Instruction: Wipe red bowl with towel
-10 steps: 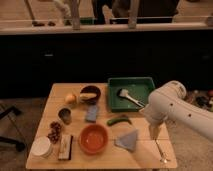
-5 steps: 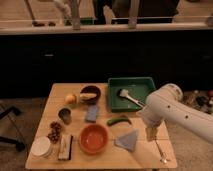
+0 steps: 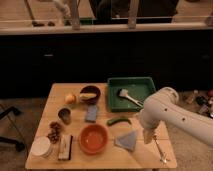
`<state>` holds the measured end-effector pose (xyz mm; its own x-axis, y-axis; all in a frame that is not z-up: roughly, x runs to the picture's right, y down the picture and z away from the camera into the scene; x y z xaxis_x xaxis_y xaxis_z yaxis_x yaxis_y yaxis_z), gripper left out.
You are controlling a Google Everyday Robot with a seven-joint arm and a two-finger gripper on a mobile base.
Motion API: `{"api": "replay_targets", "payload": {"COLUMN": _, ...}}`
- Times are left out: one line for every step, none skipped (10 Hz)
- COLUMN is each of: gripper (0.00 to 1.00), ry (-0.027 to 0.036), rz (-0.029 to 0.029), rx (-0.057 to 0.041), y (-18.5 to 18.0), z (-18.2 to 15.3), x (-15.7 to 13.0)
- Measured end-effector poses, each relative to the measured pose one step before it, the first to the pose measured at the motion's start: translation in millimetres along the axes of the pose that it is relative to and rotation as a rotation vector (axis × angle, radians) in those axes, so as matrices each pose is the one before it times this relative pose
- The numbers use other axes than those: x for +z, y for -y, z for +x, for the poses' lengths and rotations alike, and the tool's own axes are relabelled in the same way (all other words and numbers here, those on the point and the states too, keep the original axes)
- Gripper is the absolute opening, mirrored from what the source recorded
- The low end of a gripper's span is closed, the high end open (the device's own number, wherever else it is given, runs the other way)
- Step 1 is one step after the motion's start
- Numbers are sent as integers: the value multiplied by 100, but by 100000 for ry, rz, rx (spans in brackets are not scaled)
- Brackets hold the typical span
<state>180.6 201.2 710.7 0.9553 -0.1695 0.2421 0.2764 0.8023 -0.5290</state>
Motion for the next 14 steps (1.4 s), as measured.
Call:
{"api": "replay_targets", "payload": {"gripper": 80, "ry": 813, "rz": -134, "rx": -1408, "y": -358, "z": -516, "x": 398}}
{"api": "replay_targets", "payload": {"gripper": 80, "ry": 454, "rz": 29, "rx": -1137, "y": -219, "z": -453, "x": 334}}
{"api": "replay_targets", "payload": {"gripper": 80, "ry": 68, "rz": 227, "rx": 21, "y": 66, "z": 4, "x": 29}}
{"api": "replay_targets", "payload": {"gripper": 80, "ry": 410, "rz": 166, "rx": 971, "y": 122, "z": 268, "x": 108}}
{"api": "replay_targets", "payload": {"gripper": 80, "ry": 294, "rz": 68, "rx": 350, "y": 69, "z": 62, "x": 83}}
{"api": "replay_targets", "payload": {"gripper": 80, "ry": 454, "rz": -144, "rx": -262, "y": -43, "z": -139, "x": 164}}
{"api": "replay_targets", "payload": {"gripper": 80, "ry": 864, "rz": -150, "rx": -633, "y": -324, "z": -282, "x": 203}}
{"api": "replay_targets", "payload": {"gripper": 80, "ry": 757, "rz": -55, "rx": -182, "y": -364, "z": -191, "x": 213}}
{"api": "replay_targets", "payload": {"gripper": 80, "ry": 491, "rz": -23, "rx": -48, "y": -96, "z": -34, "x": 311}}
{"api": "replay_targets", "payload": {"gripper": 80, "ry": 414, "rz": 22, "rx": -260, "y": 40, "z": -97, "x": 212}}
{"api": "replay_targets", "payload": {"gripper": 80, "ry": 637, "rz": -31, "rx": -331, "y": 33, "z": -134, "x": 338}}
{"api": "replay_targets", "payload": {"gripper": 80, "ry": 257, "rz": -37, "rx": -6, "y": -69, "z": -43, "x": 176}}
{"api": "replay_targets", "payload": {"gripper": 80, "ry": 457, "rz": -125, "rx": 80, "y": -108, "z": -82, "x": 219}}
{"api": "replay_targets", "payload": {"gripper": 80, "ry": 613, "rz": -257, "rx": 211, "y": -151, "z": -71, "x": 303}}
